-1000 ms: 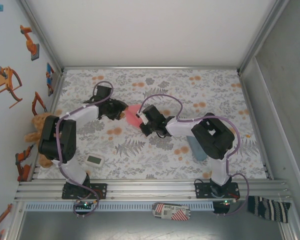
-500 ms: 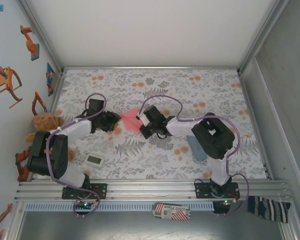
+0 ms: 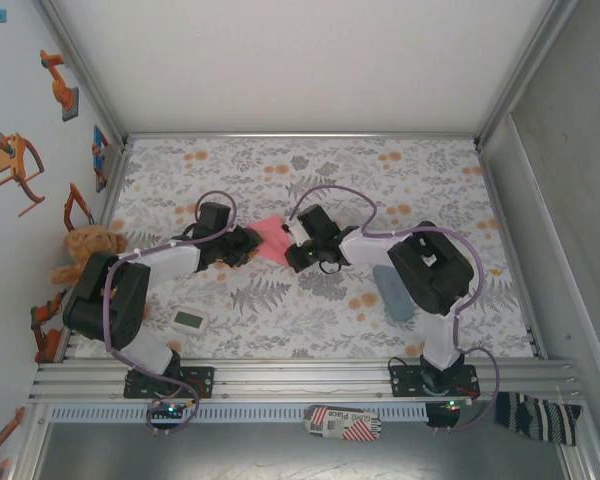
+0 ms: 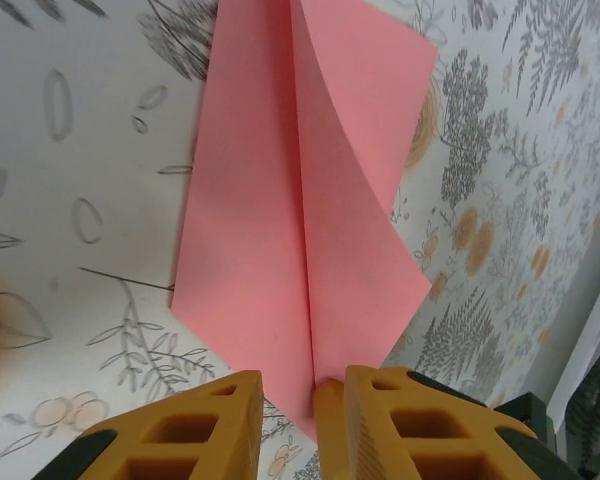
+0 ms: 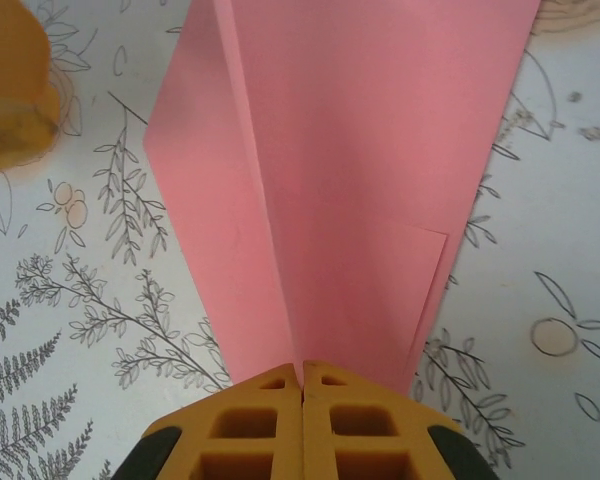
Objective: Fold a paper plane with a square sheet of paper (pick it up from the middle)
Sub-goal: Fourth fold the wing at the center of the table.
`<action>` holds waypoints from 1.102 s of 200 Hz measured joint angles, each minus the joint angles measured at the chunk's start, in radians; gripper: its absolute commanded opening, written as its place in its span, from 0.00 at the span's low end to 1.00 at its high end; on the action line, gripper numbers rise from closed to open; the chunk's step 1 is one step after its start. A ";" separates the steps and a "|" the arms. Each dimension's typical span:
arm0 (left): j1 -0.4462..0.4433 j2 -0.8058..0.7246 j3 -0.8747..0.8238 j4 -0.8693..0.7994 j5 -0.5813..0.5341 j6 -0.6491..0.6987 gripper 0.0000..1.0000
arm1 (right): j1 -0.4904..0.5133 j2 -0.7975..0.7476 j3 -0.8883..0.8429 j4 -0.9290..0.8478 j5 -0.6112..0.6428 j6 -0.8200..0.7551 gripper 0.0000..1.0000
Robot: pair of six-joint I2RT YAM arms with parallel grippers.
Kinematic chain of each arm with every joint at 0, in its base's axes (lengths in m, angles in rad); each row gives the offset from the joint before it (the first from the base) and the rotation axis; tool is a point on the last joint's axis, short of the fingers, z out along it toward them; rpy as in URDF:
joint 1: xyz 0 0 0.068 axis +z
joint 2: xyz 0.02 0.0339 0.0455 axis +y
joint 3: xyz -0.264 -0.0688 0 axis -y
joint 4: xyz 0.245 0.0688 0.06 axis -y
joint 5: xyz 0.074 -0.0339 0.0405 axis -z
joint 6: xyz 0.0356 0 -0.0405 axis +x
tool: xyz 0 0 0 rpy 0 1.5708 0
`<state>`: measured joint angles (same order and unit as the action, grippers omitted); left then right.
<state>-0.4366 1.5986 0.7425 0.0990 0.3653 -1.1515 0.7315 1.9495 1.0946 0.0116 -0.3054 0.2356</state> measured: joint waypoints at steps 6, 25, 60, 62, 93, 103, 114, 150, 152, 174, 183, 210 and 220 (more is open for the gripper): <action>-0.005 0.014 0.000 0.016 0.005 -0.001 0.29 | -0.008 -0.001 -0.006 0.002 -0.010 0.008 0.05; -0.022 0.061 0.003 0.063 0.024 -0.006 0.30 | -0.033 -0.005 -0.026 0.015 -0.049 0.037 0.05; -0.048 0.134 0.029 0.126 0.051 -0.007 0.31 | -0.068 -0.014 -0.058 0.042 -0.115 0.084 0.05; -0.049 0.136 0.030 0.130 0.052 -0.007 0.32 | -0.069 -0.014 -0.059 0.042 -0.117 0.085 0.05; -0.055 0.156 0.033 0.184 0.066 -0.003 0.34 | -0.086 -0.018 -0.077 0.059 -0.156 0.111 0.05; -0.055 0.166 0.039 0.198 0.071 0.000 0.34 | -0.090 -0.018 -0.079 0.061 -0.167 0.117 0.05; -0.055 0.177 0.047 0.209 0.076 0.004 0.34 | -0.095 -0.018 -0.079 0.062 -0.179 0.123 0.05; -0.057 0.199 0.049 0.224 0.081 0.014 0.38 | -0.111 -0.018 -0.084 0.074 -0.213 0.146 0.05; -0.057 0.199 0.049 0.224 0.081 0.015 0.39 | -0.113 -0.018 -0.084 0.075 -0.216 0.148 0.05; -0.060 0.203 0.049 0.225 0.084 0.024 0.42 | -0.122 -0.018 -0.087 0.082 -0.235 0.159 0.05; -0.061 0.206 0.050 0.224 0.086 0.031 0.44 | -0.124 -0.018 -0.087 0.084 -0.240 0.162 0.05; -0.066 0.210 0.058 0.220 0.089 0.048 0.45 | -0.126 -0.018 -0.088 0.084 -0.251 0.168 0.05; -0.067 0.210 0.062 0.218 0.090 0.054 0.45 | -0.126 -0.018 -0.088 0.084 -0.253 0.169 0.05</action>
<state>-0.5037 1.8084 0.8043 0.3168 0.4549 -1.0973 0.6052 1.9316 1.0069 0.0956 -0.5583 0.4049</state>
